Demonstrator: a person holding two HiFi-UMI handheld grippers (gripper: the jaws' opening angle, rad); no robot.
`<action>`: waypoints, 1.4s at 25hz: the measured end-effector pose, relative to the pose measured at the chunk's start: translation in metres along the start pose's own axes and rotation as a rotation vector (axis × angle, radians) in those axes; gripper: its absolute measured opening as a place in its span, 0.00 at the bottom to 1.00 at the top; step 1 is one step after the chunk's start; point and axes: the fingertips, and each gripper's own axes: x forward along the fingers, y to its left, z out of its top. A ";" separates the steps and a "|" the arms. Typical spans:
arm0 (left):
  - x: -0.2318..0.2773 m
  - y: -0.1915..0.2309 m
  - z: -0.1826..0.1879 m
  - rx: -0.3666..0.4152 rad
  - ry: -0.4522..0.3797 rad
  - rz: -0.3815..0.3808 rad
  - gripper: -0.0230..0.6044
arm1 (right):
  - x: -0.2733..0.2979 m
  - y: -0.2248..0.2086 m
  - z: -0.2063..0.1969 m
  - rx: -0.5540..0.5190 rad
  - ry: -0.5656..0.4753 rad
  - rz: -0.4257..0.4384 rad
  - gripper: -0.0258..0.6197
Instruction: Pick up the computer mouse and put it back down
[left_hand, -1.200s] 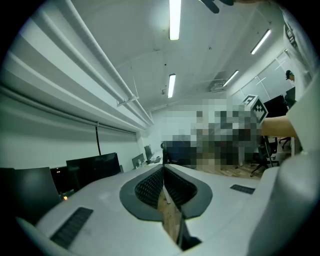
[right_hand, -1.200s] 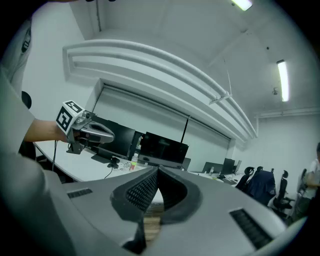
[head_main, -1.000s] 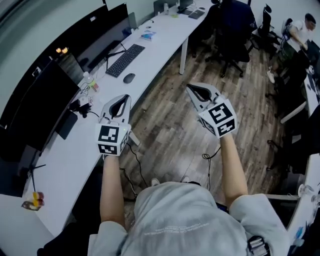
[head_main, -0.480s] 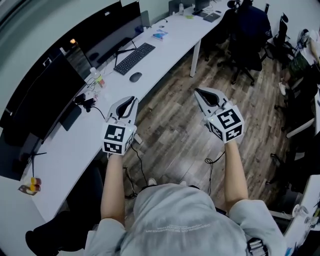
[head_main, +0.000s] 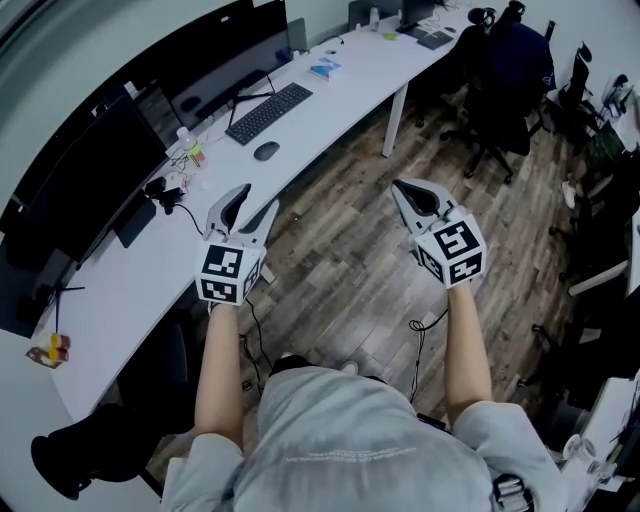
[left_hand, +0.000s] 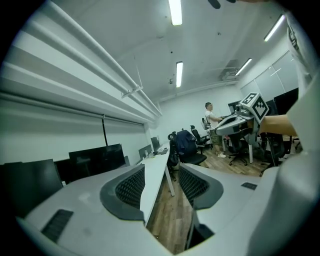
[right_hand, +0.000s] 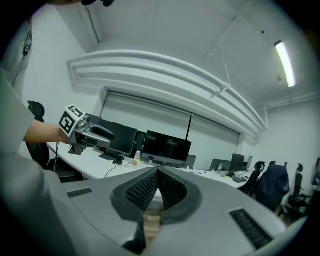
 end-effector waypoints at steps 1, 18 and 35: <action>0.001 -0.002 0.001 0.005 0.005 0.001 0.35 | -0.001 -0.001 -0.001 0.001 0.000 0.004 0.04; 0.064 0.045 -0.030 -0.022 0.026 -0.003 0.35 | 0.071 -0.030 -0.020 0.014 0.034 0.020 0.04; 0.238 0.195 -0.115 -0.061 0.156 -0.112 0.38 | 0.287 -0.083 -0.023 0.027 0.139 0.066 0.04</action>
